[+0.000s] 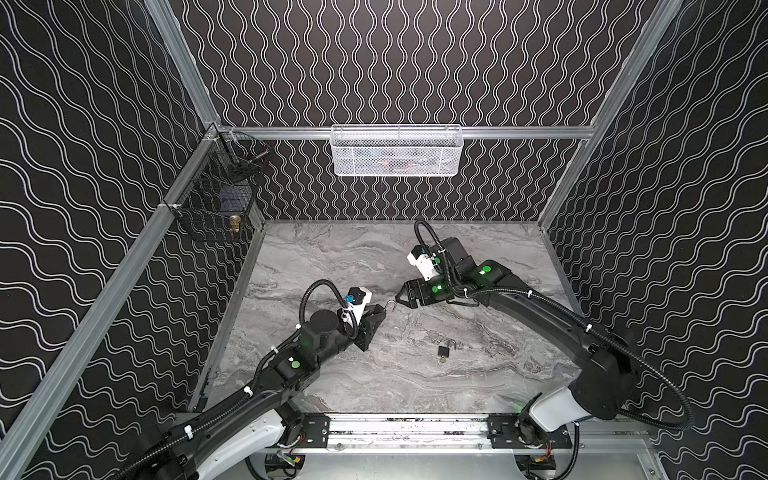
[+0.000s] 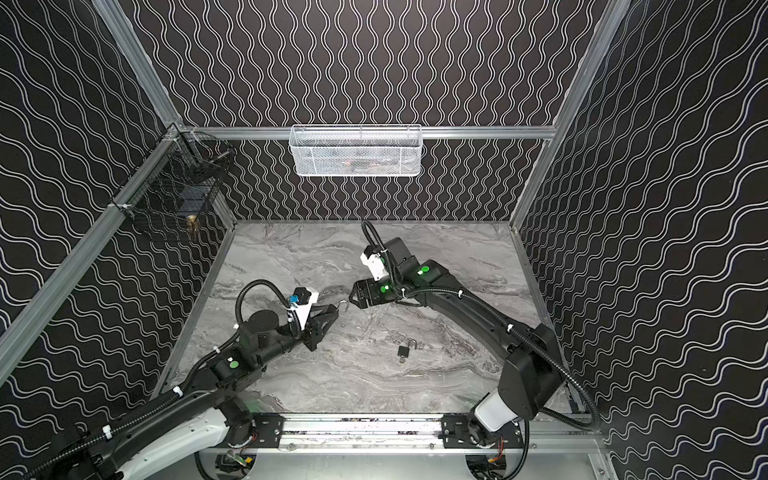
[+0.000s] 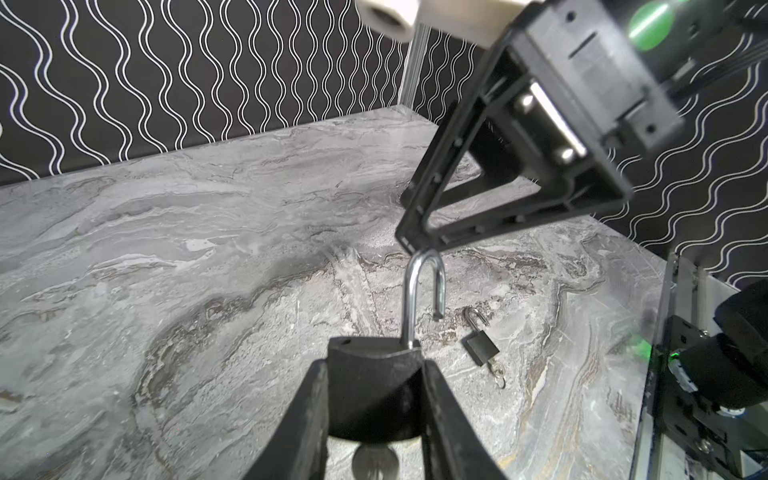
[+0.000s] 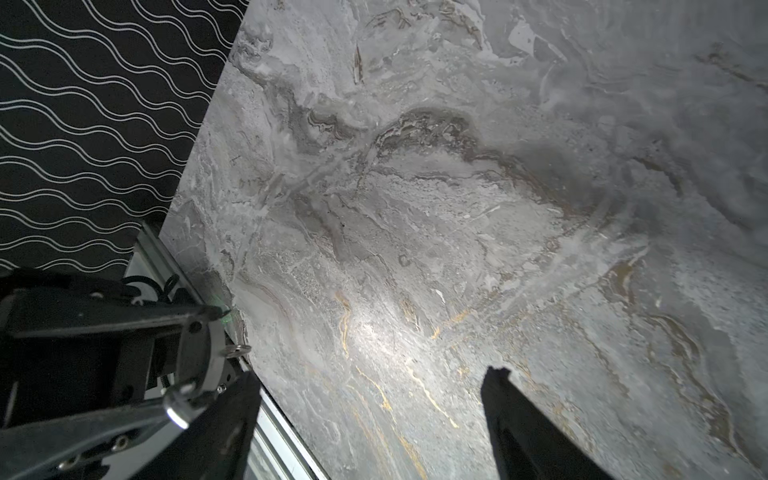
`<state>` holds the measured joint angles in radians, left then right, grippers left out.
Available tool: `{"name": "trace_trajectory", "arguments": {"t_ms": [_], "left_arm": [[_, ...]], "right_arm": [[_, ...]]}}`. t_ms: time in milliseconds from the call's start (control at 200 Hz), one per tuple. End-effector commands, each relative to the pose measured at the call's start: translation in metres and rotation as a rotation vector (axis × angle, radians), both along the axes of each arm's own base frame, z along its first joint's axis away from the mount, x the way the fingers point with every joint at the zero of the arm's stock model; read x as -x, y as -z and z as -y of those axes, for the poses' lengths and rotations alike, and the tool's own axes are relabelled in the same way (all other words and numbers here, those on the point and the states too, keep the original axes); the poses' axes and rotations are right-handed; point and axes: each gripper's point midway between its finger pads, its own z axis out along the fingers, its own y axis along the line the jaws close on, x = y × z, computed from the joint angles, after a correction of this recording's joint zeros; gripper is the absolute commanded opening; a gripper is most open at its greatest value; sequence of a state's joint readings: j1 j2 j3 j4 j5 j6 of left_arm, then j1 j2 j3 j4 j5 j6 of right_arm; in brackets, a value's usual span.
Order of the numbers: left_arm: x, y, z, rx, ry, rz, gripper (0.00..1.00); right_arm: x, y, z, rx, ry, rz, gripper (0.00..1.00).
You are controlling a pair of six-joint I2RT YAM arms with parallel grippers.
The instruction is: Unlock with the key
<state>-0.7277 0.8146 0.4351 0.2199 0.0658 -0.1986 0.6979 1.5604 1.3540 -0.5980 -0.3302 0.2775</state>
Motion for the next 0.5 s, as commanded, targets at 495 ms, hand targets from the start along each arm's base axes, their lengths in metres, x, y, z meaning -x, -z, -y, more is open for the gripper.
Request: {"name": "trace_trajectory", "arguments": {"t_ms": [495], "left_arm": [[-0.012, -0.012, -0.008, 0.023, -0.089, 0.007, 0.0]], "right_arm": [[0.0, 0.011, 0.012, 0.013, 0.052, -0.016, 0.86]]}}
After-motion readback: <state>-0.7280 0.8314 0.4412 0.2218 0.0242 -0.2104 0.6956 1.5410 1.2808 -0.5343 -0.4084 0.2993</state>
